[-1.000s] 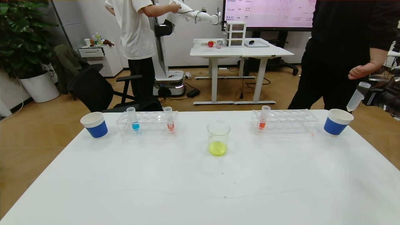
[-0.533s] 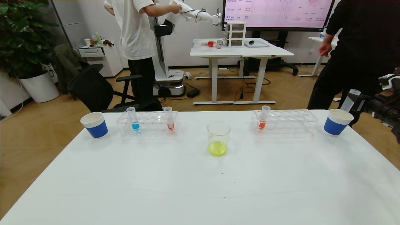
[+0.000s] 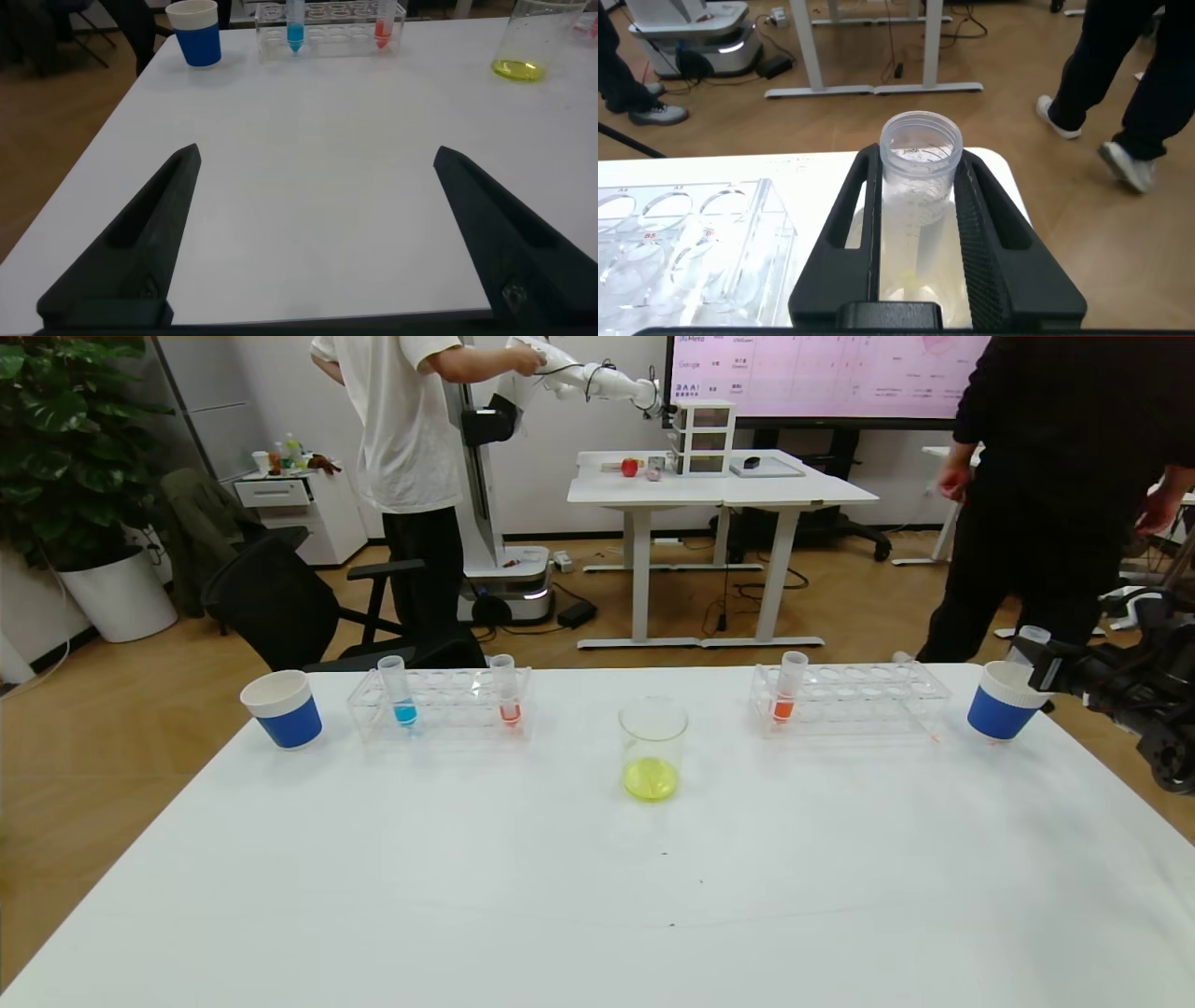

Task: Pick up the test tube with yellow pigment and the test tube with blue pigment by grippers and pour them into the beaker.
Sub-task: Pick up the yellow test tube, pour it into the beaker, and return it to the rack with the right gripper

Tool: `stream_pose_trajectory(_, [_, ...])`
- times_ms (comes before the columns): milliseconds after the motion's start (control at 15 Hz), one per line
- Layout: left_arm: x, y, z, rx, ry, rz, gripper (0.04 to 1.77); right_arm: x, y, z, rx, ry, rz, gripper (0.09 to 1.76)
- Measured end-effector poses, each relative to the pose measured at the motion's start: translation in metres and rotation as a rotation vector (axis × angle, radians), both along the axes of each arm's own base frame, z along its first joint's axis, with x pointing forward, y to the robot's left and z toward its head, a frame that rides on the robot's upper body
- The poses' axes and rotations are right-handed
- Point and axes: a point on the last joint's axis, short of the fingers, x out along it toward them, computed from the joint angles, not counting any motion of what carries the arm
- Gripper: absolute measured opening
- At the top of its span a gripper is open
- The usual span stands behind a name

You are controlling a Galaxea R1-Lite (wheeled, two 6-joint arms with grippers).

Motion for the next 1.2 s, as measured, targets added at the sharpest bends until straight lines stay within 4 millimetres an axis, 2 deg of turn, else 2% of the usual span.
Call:
stream_pose_trajectory(67, [0.000, 0.000, 0.000, 0.000, 0.000, 0.000, 1.74, -0.001, 0.000, -0.002, 0.003, 0.005, 0.001, 0.54])
stream_pose_trajectory(133, [0.000, 0.000, 0.000, 0.000, 0.000, 0.000, 1.74, -0.001, 0.000, -0.002, 0.000, 0.000, 0.001, 0.72])
stream_pose_trajectory(267, [0.000, 0.000, 0.000, 0.000, 0.000, 0.000, 1.74, -0.001, 0.001, 0.000, -0.021, -0.015, 0.002, 1.41])
stream_pose_trajectory(333, [0.000, 0.000, 0.000, 0.000, 0.000, 0.000, 1.74, -0.001, 0.002, -0.001, -0.048, -0.012, 0.004, 1.67])
stream_pose_trajectory(400, [0.000, 0.000, 0.000, 0.000, 0.000, 0.000, 1.74, -0.002, 0.002, 0.000, -0.057, -0.012, 0.004, 1.74])
stream_pose_trajectory(533, [0.000, 0.000, 0.000, 0.000, 0.000, 0.000, 1.74, -0.002, 0.005, 0.007, -0.058, -0.021, 0.009, 1.74])
stream_pose_trajectory(667, [0.000, 0.000, 0.000, 0.000, 0.000, 0.000, 1.74, 0.000, 0.023, 0.022, -0.056, -0.043, 0.037, 1.74])
stream_pose_trajectory(800, [0.000, 0.000, 0.000, 0.000, 0.000, 0.000, 1.74, 0.004, 0.056, 0.043, -0.038, -0.048, 0.063, 1.74])
stream_pose_trajectory(1000, [0.000, 0.000, 0.000, 0.000, 0.000, 0.000, 1.74, 0.004, 0.123, 0.077, -0.028, -0.079, 0.112, 1.74])
stream_pose_trajectory(1133, [0.000, 0.000, 0.000, 0.000, 0.000, 0.000, 1.74, -0.006, 0.163, 0.095, -0.026, -0.111, 0.151, 1.74])
stream_pose_trajectory(1200, [0.000, 0.000, 0.000, 0.000, 0.000, 0.000, 1.74, -0.014, 0.177, 0.102, -0.025, -0.122, 0.172, 1.74])
